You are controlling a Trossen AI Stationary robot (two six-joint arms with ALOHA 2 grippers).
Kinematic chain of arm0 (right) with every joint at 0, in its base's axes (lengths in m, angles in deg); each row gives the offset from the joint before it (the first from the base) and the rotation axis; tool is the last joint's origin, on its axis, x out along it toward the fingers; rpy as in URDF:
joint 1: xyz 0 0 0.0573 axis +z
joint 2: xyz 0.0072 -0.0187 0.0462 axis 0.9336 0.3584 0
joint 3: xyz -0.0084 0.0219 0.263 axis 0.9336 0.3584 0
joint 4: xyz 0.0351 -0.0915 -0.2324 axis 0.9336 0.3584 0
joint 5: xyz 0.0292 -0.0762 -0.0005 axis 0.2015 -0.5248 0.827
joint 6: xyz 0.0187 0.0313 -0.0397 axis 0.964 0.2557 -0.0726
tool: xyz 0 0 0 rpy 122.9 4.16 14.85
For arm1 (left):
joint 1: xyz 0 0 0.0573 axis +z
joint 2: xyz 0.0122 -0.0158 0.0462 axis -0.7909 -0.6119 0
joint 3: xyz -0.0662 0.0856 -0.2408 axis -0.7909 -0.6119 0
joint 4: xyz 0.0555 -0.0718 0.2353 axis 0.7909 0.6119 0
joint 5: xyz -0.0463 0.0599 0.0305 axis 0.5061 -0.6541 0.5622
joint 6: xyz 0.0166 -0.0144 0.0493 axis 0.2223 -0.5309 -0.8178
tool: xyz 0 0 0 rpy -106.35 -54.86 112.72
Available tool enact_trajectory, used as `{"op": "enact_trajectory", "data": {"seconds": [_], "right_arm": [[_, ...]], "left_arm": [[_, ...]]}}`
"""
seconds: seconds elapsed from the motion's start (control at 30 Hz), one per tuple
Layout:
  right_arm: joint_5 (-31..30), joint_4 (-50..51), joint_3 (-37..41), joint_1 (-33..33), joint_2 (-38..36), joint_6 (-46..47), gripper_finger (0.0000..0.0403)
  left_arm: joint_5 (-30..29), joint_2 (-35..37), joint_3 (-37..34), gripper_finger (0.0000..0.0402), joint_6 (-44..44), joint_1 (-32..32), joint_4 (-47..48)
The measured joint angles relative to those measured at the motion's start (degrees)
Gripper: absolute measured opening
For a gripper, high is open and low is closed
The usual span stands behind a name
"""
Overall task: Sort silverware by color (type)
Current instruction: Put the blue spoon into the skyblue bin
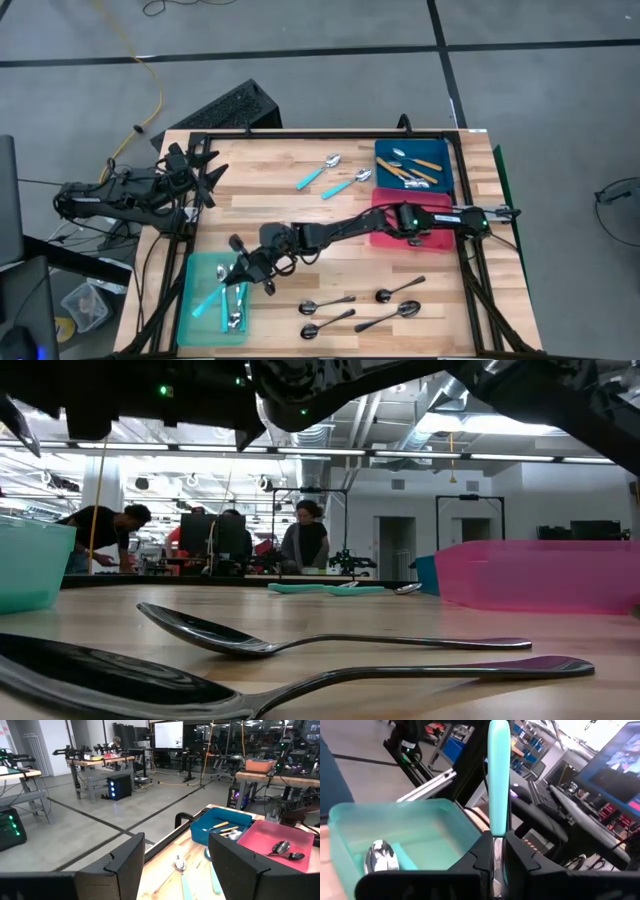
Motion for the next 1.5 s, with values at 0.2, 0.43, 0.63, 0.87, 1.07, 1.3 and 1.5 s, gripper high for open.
{"op": "enact_trajectory", "data": {"seconds": [0.2,0.43,0.63,0.87,1.07,1.3,1.5], "right_arm": [[0.0,-3.1,0.1,-0.5,-0.1,0.3,0.0053],[0.0,-5.1,0.1,-0.7,0.0,0.9,0.0053],[-0.1,-16.5,-3.0,-0.7,5.2,4.9,0.0053],[-1.7,-14.0,-4.2,-0.6,6.6,5.1,0.0053],[-1.7,-8.0,-4.4,-0.6,6.7,5.0,0.0053],[-3.2,-3.1,-3.3,-0.6,6.8,4.1,0.0053],[-3.4,-0.8,-3.2,-0.6,6.8,3.0,0.0053]], "left_arm": [[-0.1,0.0,0.0,0.0206,-1.1,0.0,0.0],[-0.1,0.0,0.0,0.0206,-1.1,0.0,0.0],[-1.6,0.0,0.0,0.0206,-1.1,0.0,-0.1],[-1.6,0.0,0.0,0.0206,-1.6,0.0,-0.4],[-1.6,0.0,0.0,0.0206,-1.6,0.0,-0.4],[-1.6,0.0,0.0,0.0206,-1.6,0.0,-0.4],[-1.6,0.0,0.0,0.0206,-1.6,0.0,-0.4]]}}
